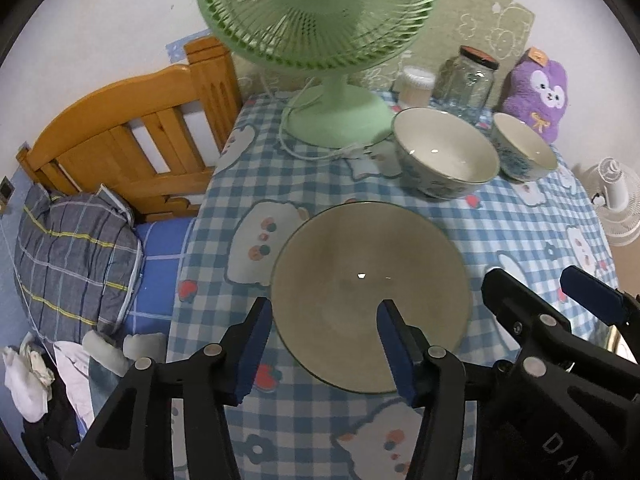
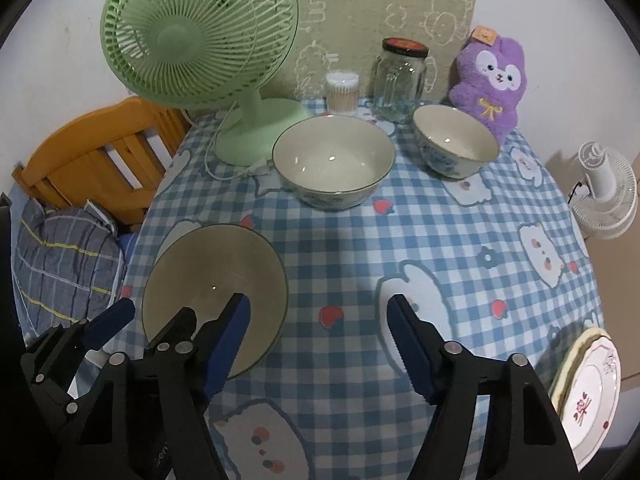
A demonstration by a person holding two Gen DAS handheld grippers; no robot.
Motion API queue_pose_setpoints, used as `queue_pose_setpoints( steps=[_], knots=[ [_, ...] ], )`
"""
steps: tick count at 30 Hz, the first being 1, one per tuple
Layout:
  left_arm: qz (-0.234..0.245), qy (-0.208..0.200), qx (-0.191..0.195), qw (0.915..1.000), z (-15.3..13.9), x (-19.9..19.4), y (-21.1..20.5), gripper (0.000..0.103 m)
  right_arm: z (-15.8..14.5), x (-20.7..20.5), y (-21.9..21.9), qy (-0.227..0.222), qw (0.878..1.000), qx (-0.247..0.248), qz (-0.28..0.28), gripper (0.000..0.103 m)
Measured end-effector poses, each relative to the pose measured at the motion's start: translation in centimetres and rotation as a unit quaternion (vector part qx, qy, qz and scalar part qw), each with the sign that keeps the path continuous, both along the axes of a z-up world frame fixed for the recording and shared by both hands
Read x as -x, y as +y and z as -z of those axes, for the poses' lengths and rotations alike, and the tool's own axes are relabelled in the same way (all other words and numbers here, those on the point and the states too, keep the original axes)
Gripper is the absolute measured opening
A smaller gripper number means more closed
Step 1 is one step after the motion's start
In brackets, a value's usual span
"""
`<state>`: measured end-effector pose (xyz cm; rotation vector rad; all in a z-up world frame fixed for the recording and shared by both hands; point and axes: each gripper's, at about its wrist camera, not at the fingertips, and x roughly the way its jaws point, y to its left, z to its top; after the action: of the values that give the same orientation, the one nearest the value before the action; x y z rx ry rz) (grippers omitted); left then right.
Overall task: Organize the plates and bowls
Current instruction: 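Move both tools toward the large plain beige bowl, then close both tools on the rim of the large beige bowl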
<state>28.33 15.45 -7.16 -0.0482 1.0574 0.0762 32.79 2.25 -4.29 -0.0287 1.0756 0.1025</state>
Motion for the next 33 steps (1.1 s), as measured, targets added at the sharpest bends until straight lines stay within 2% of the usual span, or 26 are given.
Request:
queue_pose_setpoints(
  steps=[2,4,10,15,16,18,26,29,33],
  knots=[
    [-0.005,0.006,0.0,1.0,0.5,-0.3,0.5,0.049,0.6,-0.4,0.4,0.005,1.0,0.005,-0.001,0.06],
    [-0.01,0.017,0.004,0.9998,1.2,-0.7,1.0,0.044,1.0,-0.7,0.7,0.011,1.0,0.007,-0.002,0.057],
    [-0.012,0.026,0.008,0.9995,2.2,-1.4,1.6,0.042,1.9,-1.3,1.4,0.02,1.0,0.011,-0.002,0.051],
    [-0.011,0.033,0.012,0.9993,2.9,-1.9,1.8,0.036,2.7,-1.8,1.7,0.025,1.0,0.007,-0.004,0.04],
    [-0.01,0.034,0.012,0.9993,3.0,-2.0,1.7,0.035,2.9,-1.8,1.7,0.026,1.0,0.004,-0.005,0.035],
    [-0.011,0.039,0.012,0.9991,3.3,-2.2,1.6,0.033,3.2,-2.1,1.8,0.032,0.999,0.0,-0.006,0.033],
    [-0.014,0.043,0.008,0.999,4.2,-2.5,1.7,0.02,4.2,-2.7,2.3,0.042,0.999,0.005,-0.009,0.013],
    [-0.017,0.042,0.008,0.9989,4.3,-2.6,1.9,0.014,4.3,-2.7,2.5,0.042,0.999,0.011,-0.008,0.012],
    [-0.02,0.047,0.006,0.9987,4.3,-2.6,2.0,0.012,4.2,-2.7,2.5,0.043,0.999,0.013,-0.008,0.012]
  ],
)
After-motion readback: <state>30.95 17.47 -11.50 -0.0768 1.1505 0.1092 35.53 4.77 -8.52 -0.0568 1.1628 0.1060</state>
